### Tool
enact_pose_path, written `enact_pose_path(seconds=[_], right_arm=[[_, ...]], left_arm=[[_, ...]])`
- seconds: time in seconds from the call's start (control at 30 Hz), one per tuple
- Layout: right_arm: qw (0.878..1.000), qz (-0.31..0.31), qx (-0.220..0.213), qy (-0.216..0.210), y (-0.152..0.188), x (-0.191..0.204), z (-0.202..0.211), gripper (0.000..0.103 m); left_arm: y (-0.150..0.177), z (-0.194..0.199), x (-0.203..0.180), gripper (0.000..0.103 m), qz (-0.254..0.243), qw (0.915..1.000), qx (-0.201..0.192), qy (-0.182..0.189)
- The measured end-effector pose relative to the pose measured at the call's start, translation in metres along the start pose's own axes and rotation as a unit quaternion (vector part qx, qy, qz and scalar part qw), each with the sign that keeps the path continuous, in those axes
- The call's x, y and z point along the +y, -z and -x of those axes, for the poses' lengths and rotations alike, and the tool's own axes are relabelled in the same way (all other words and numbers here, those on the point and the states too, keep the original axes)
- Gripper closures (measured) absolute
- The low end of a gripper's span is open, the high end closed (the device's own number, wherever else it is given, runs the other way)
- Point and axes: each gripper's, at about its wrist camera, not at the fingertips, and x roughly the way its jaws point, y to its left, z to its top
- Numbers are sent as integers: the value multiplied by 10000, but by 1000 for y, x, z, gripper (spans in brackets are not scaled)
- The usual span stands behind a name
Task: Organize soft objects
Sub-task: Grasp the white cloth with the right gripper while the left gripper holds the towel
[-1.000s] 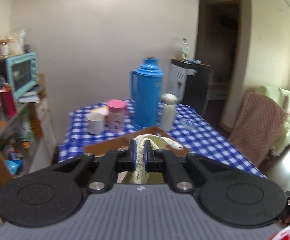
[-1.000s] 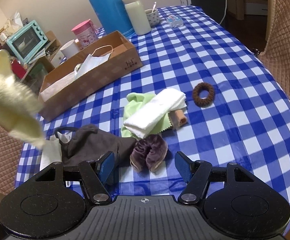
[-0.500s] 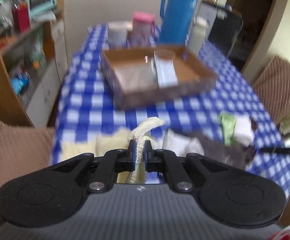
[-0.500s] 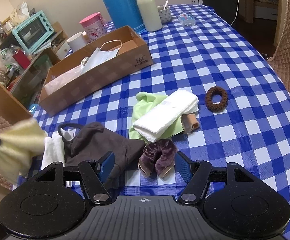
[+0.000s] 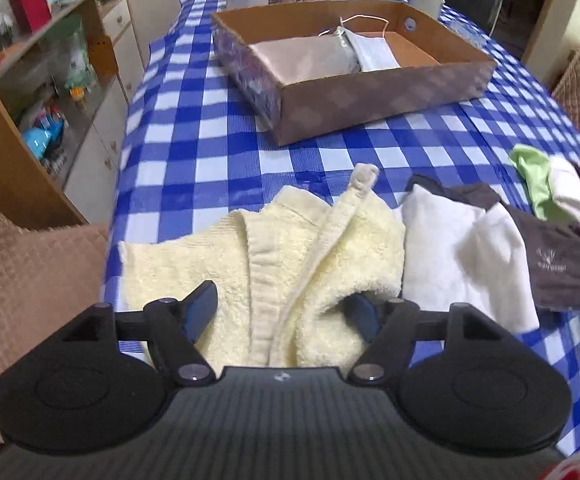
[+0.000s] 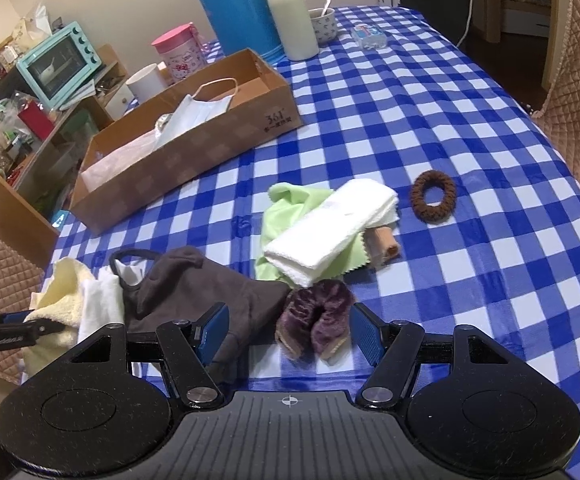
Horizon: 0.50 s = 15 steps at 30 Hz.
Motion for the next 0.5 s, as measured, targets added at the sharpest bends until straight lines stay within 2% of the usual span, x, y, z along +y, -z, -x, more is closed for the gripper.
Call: enact_pose_path(seconds=[0.1, 0.27, 0.37, 0.5], right_arm=[[9999, 95, 5, -133, -1, 11, -5, 36], [9980, 394, 32, -501, -2, 40, -16, 36], [9951, 566, 112, -797, -2, 61, -26, 36], [9887, 797, 242, -1250, 0, 92, -42, 36]], left_arm=[[0, -6, 1, 45, -1, 9999, 29, 96], [1, -5, 4, 77, 50, 9995, -98, 293], [1, 3, 8, 83, 192, 9992, -172, 298], [1, 20, 11, 84, 264, 9989, -353, 163]])
